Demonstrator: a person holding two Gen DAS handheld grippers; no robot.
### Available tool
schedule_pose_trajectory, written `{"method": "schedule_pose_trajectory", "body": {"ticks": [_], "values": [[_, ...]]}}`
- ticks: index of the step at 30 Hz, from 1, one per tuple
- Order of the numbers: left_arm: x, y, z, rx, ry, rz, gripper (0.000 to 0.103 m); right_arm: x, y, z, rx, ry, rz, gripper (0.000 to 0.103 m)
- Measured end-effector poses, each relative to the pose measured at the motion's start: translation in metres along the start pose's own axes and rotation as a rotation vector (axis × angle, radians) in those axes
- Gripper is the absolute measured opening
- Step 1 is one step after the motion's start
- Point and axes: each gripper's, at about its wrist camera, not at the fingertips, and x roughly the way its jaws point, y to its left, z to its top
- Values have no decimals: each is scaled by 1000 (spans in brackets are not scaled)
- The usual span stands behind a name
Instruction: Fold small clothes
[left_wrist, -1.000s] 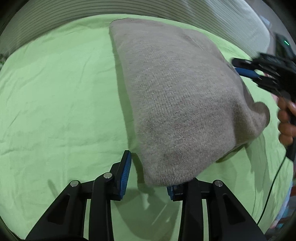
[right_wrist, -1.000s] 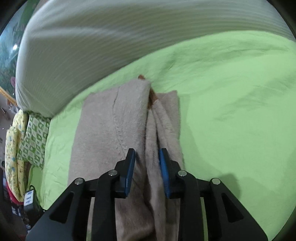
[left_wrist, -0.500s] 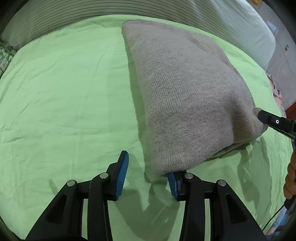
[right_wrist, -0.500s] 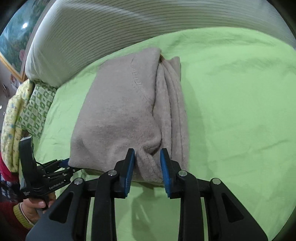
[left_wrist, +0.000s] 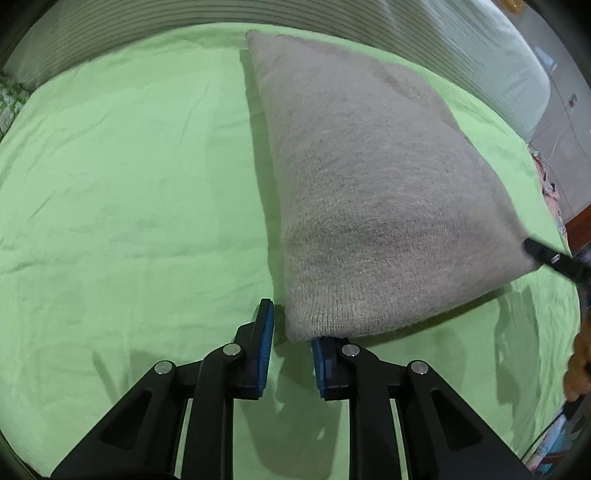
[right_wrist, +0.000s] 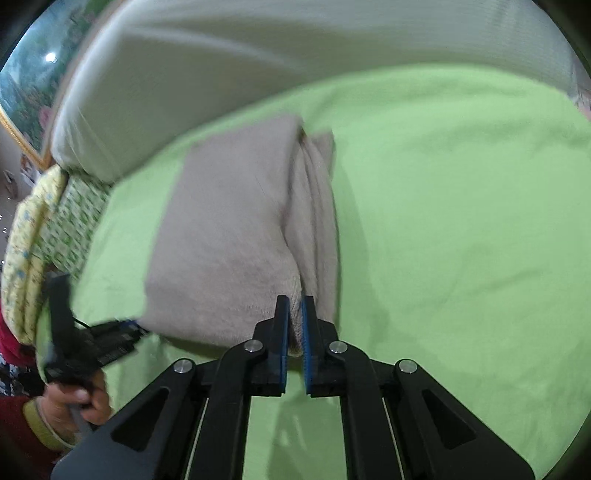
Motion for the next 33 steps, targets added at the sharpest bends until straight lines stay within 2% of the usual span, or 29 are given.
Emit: {"method": "schedule_pose_trajectory", "body": {"ticks": [4,10,12,14,15,17,18,19,24,29,33], "values": [[3,0,0,37,4,4,19,12,-7,-9,16,11,-30,7],[7,0,9,49,15,11,25,12,3,1,-15,29,-50,7],[4,-3,7,51,22,20,34,7,2,5,16,15,-33,9],[1,-3,9,55,21,19,38,0,3,8,45,-3,-7,10],[-2,-1,8,53,26,16,41,-5,3,11,57,-18,-10,14],[-7,3,7,35,30,2,44,-12,2,16,72,-41,-22,29],[-11,7,5,22,31,-10,46,-15,2,19,80,-59,-22,42],[-15,10,4,14,28,-16,47,-20,2,23,90,-90,-29,50],[-36,17,8,-36,-14,-13,55,-23,10,43,101,-152,-2,51],[-43,21,27,-86,-45,-33,58,0,19,57,81,-149,-33,54],[-36,13,43,-103,-46,-26,59,18,31,72,43,-148,-17,54]]}}
